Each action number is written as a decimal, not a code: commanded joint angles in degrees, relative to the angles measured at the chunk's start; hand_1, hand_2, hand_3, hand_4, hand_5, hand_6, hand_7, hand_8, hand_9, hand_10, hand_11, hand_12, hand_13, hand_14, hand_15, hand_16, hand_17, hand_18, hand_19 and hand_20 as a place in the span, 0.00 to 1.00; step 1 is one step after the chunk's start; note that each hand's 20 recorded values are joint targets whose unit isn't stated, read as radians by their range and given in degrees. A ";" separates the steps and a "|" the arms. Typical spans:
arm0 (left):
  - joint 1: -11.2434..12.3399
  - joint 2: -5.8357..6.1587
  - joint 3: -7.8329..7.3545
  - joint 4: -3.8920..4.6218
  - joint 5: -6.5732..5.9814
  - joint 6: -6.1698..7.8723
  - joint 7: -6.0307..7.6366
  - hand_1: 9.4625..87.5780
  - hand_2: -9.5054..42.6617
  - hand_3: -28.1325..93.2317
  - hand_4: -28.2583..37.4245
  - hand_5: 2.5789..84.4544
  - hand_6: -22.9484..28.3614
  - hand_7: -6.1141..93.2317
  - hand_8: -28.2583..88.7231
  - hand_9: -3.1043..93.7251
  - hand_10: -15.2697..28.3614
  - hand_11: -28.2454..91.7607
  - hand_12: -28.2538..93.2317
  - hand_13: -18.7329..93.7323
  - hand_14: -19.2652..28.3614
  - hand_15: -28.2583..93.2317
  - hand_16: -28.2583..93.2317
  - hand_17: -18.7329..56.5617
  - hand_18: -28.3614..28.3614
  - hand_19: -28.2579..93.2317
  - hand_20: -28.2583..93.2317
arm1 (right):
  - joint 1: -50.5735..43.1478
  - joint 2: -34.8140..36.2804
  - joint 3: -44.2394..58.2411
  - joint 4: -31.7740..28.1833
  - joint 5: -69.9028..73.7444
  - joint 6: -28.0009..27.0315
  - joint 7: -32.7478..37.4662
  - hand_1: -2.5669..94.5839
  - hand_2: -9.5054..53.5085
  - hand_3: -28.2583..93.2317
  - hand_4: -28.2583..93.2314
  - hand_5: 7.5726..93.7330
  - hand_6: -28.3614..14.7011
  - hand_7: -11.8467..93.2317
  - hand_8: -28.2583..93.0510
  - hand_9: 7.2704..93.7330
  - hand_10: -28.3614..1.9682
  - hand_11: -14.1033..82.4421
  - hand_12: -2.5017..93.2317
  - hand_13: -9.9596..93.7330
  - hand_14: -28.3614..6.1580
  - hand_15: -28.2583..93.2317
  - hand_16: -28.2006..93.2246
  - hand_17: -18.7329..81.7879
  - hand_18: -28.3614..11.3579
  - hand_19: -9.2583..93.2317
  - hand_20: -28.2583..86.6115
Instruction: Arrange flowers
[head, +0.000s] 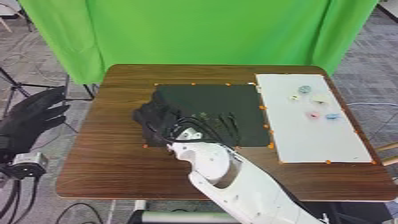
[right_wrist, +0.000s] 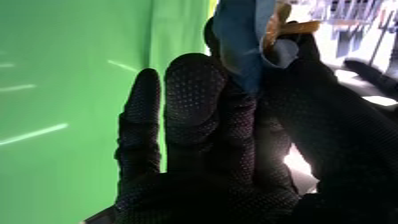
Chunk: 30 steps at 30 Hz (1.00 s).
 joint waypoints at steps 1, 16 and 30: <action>-2.03 0.51 2.48 0.86 0.45 -0.35 -1.04 0.17 0.09 0.82 0.00 0.25 0.47 0.28 0.15 0.22 0.55 0.36 0.39 0.30 0.65 0.42 0.26 0.13 0.83 0.56 0.29 | -1.11 -2.35 -0.81 4.35 -4.64 0.96 1.47 0.53 0.00 0.91 0.00 0.70 0.77 0.63 0.25 0.93 0.83 0.31 0.57 0.77 0.77 0.73 0.59 0.35 0.32 0.71 0.61; -2.24 -0.13 3.26 0.92 1.35 -0.37 -1.38 0.17 0.09 0.81 0.00 0.25 0.47 0.28 0.15 0.22 0.55 0.36 0.39 0.30 0.66 0.42 0.26 0.13 0.83 0.56 0.29 | -1.22 -2.38 0.13 6.39 -8.72 -1.49 4.50 0.53 0.00 0.91 0.00 0.70 0.78 0.62 0.23 0.91 0.82 0.30 0.56 0.75 0.76 0.73 0.60 0.34 0.31 0.71 0.62; -1.92 -0.62 3.20 0.70 1.43 -0.27 -1.02 0.17 0.09 0.81 0.00 0.25 0.47 0.28 0.15 0.22 0.55 0.36 0.39 0.30 0.65 0.42 0.26 0.13 0.83 0.56 0.29 | -0.91 -1.89 0.35 5.80 -9.67 -5.86 5.70 0.46 0.00 0.90 0.00 0.57 0.74 0.58 0.20 0.68 0.73 0.43 0.42 0.60 0.65 0.79 0.49 0.29 0.28 0.71 0.62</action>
